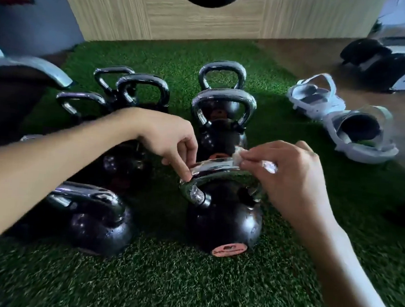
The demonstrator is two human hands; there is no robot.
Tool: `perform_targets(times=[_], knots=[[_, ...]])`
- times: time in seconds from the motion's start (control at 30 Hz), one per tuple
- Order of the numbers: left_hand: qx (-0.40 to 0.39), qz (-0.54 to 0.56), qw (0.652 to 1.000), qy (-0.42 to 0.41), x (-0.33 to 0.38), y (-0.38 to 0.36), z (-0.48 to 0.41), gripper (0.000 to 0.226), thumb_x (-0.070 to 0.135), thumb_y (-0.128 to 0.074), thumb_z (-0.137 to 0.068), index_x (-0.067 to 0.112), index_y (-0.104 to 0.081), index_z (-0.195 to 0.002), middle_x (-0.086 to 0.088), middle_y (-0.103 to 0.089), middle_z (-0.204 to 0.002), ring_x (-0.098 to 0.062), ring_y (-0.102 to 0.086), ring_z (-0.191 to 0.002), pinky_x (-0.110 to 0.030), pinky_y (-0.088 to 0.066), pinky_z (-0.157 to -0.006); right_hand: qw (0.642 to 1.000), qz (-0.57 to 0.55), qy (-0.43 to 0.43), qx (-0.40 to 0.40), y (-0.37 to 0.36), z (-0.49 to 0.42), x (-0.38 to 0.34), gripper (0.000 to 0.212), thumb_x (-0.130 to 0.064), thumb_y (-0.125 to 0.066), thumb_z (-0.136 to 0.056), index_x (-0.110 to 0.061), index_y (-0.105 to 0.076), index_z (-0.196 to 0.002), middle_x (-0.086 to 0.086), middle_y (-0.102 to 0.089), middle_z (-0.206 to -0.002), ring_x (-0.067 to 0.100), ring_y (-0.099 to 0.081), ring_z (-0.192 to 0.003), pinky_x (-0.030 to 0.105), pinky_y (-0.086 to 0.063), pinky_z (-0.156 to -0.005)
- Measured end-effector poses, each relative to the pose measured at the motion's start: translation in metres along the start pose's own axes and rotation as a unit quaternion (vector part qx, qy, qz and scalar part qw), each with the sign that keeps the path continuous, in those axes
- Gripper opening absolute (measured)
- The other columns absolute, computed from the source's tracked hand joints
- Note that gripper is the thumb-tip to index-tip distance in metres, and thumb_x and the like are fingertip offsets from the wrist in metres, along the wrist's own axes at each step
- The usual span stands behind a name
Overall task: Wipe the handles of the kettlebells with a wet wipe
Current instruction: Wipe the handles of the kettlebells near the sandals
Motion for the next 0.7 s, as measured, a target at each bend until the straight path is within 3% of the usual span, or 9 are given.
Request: perform_targets(times=[0.07,0.17,0.23,0.33,0.43,0.5,0.6,0.67,0.7], knots=[[0.021,0.032,0.999,0.007,-0.006,-0.007,0.001,0.033,0.048,-0.086,-0.072,0.026,-0.075,-0.094,0.010,-0.079,-0.087,-0.024,-0.069,-0.076,-0.021,-0.049,-0.062,1.000,-0.002,-0.004,0.021,0.003,0.003,0.006,0.008,-0.030,-0.084,-0.081,-0.035,-0.082,-0.087,-0.017,-0.076,-0.094,-0.002,-0.059,-0.082,0.039,-0.045,-0.079],[0.080,0.094,0.992,0.009,-0.015,-0.021,0.007,0.035,0.054,-0.086,-0.067,0.033,-0.075,-0.093,0.009,-0.078,-0.089,-0.031,-0.070,-0.083,-0.030,-0.052,-0.066,0.997,0.037,0.063,0.018,-0.020,0.009,-0.020,0.007,-0.028,-0.079,-0.085,-0.031,-0.082,-0.090,-0.015,-0.075,-0.098,0.015,-0.051,-0.082,0.042,-0.046,-0.073],[0.116,0.106,0.988,0.003,-0.016,-0.029,0.014,0.034,0.058,-0.084,-0.066,0.039,-0.074,-0.093,0.013,-0.078,-0.089,-0.028,-0.072,-0.086,-0.034,-0.055,-0.069,0.996,0.051,0.073,0.023,-0.030,0.014,-0.026,0.009,-0.028,-0.076,-0.089,-0.031,-0.082,-0.094,-0.015,-0.074,-0.101,0.018,-0.051,-0.083,0.041,-0.043,-0.073],[0.162,0.121,0.979,0.021,-0.015,-0.040,0.024,0.032,0.060,-0.080,-0.068,0.043,-0.074,-0.093,0.022,-0.076,-0.089,-0.013,-0.070,-0.070,-0.033,-0.055,-0.069,0.998,0.006,0.003,0.067,-0.014,0.021,-0.001,0.011,-0.025,-0.080,-0.087,-0.030,-0.082,-0.096,-0.017,-0.075,-0.103,0.018,-0.064,-0.085,0.035,-0.044,-0.078],[0.199,0.150,0.968,0.043,-0.014,-0.048,0.030,0.035,0.066,-0.076,-0.062,0.047,-0.072,-0.090,0.026,-0.074,-0.088,0.000,-0.058,-0.050,-0.029,-0.049,-0.064,0.989,-0.018,-0.095,0.111,0.009,0.034,0.031,0.013,-0.026,-0.082,-0.083,-0.031,-0.081,-0.095,-0.019,-0.075,-0.099,0.000,-0.065,-0.089,0.038,-0.050,-0.085],[0.217,0.164,0.961,0.044,-0.014,-0.051,0.031,0.037,0.068,-0.077,-0.059,0.049,-0.072,-0.090,0.025,-0.075,-0.088,0.000,-0.058,-0.050,-0.031,-0.052,-0.064,0.989,0.013,-0.088,0.118,0.006,0.035,0.028,0.012,-0.025,-0.082,-0.084,-0.029,-0.081,-0.096,-0.017,-0.076,-0.099,0.001,-0.062,-0.084,0.037,-0.050,-0.080],[0.243,0.177,0.953,0.045,-0.014,-0.057,0.034,0.036,0.066,-0.077,-0.063,0.045,-0.073,-0.092,0.025,-0.075,-0.087,-0.012,-0.068,-0.063,-0.038,-0.061,-0.072,0.993,0.060,-0.014,0.100,-0.003,0.028,0.009,0.011,-0.022,-0.080,-0.087,-0.027,-0.082,-0.097,-0.014,-0.076,-0.101,0.017,-0.063,-0.082,0.031,-0.044,-0.076],[0.267,0.176,0.946,0.048,-0.014,-0.061,0.035,0.033,0.064,-0.076,-0.067,0.044,-0.073,-0.092,0.027,-0.073,-0.087,-0.008,-0.068,-0.062,-0.036,-0.058,-0.069,0.992,0.041,-0.049,0.107,0.002,0.029,0.016,0.011,-0.025,-0.080,-0.087,-0.029,-0.082,-0.097,-0.018,-0.076,-0.097,0.008,-0.065,-0.083,0.031,-0.047,-0.078],[0.278,0.178,0.943,0.052,-0.014,-0.064,0.035,0.031,0.063,-0.076,-0.069,0.043,-0.073,-0.092,0.028,-0.073,-0.087,-0.005,-0.066,-0.058,-0.033,-0.054,-0.066,0.988,0.013,-0.108,0.109,0.004,0.035,0.027,0.012,-0.027,-0.081,-0.085,-0.030,-0.082,-0.097,-0.021,-0.076,-0.093,0.002,-0.066,-0.083,0.031,-0.051,-0.079]])
Point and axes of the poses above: each hand's wrist, its own z-axis away from the middle knuckle, its own y-axis out of the back of the hand, x = y × z, the point moved 3 cm from there along -z, towards the middle knuckle
